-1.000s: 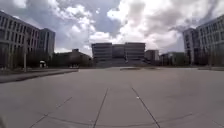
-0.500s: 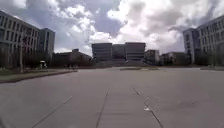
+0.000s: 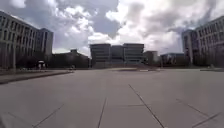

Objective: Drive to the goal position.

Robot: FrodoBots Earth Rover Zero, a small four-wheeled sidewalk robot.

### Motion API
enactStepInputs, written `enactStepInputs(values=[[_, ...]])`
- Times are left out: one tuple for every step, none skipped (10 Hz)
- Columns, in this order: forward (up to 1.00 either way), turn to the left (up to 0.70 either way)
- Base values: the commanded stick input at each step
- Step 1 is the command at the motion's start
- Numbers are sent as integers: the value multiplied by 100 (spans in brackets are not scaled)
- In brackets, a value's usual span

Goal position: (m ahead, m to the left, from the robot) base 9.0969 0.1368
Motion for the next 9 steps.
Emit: enactStepInputs(values=[[100, -14], [100, 0], [100, 0], [100, 0], [100, 0], [100, 0], [100, 0], [100, 0], [100, 0]])
